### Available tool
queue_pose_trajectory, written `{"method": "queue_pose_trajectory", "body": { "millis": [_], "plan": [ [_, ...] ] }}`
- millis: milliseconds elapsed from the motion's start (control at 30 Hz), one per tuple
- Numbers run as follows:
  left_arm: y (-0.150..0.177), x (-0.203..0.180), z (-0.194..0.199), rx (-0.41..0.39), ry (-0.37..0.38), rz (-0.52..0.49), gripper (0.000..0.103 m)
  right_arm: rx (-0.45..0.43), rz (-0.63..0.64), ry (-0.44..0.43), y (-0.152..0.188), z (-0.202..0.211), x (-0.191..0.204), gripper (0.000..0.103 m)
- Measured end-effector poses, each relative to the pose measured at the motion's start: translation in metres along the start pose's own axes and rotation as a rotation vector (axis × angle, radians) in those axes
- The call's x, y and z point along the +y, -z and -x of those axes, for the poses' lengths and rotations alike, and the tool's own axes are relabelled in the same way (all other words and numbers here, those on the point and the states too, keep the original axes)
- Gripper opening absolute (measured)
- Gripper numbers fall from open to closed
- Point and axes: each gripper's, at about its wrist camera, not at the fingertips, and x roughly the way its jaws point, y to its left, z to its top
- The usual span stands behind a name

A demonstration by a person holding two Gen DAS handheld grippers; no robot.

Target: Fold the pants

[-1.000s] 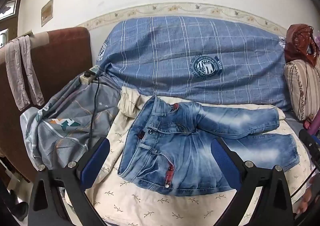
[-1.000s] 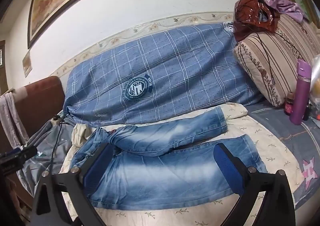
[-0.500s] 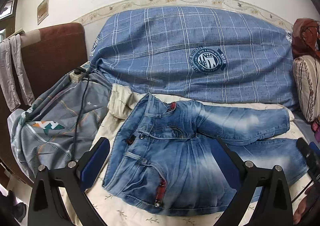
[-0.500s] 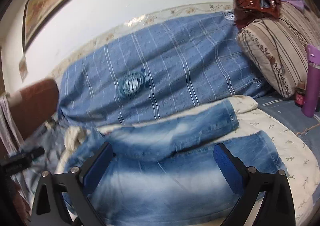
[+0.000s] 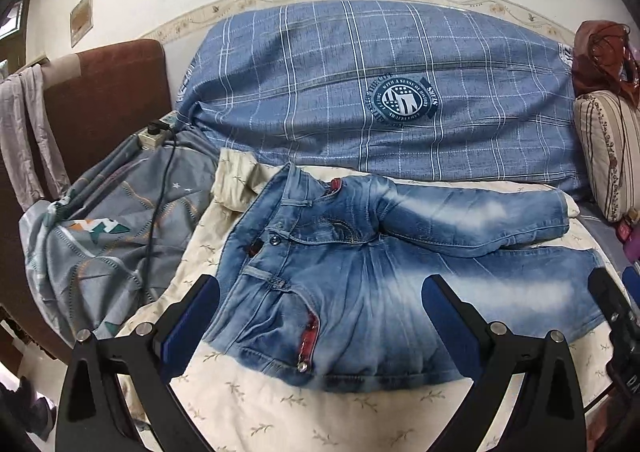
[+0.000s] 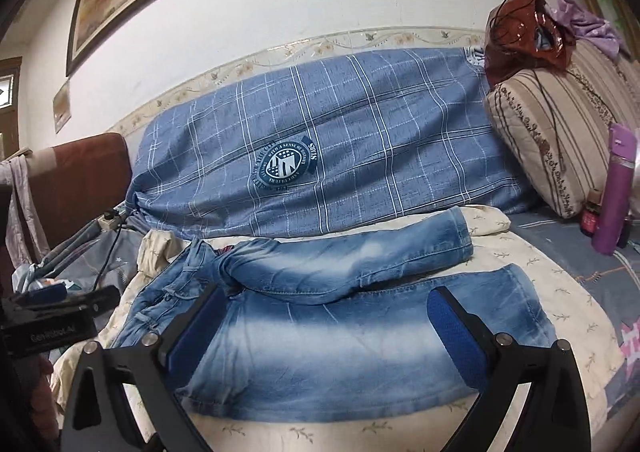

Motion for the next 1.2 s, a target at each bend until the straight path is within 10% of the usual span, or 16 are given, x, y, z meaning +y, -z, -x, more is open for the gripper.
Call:
{"method": "queue_pose_trajectory", "body": {
  "millis": [1200],
  "plan": [
    [0.018, -0.040, 0.002, 0.036, -0.045, -0.128, 0.101, 0.082, -0.029, 0.016, 0.013, -0.003, -0.013, 0.102]
  ]
}}
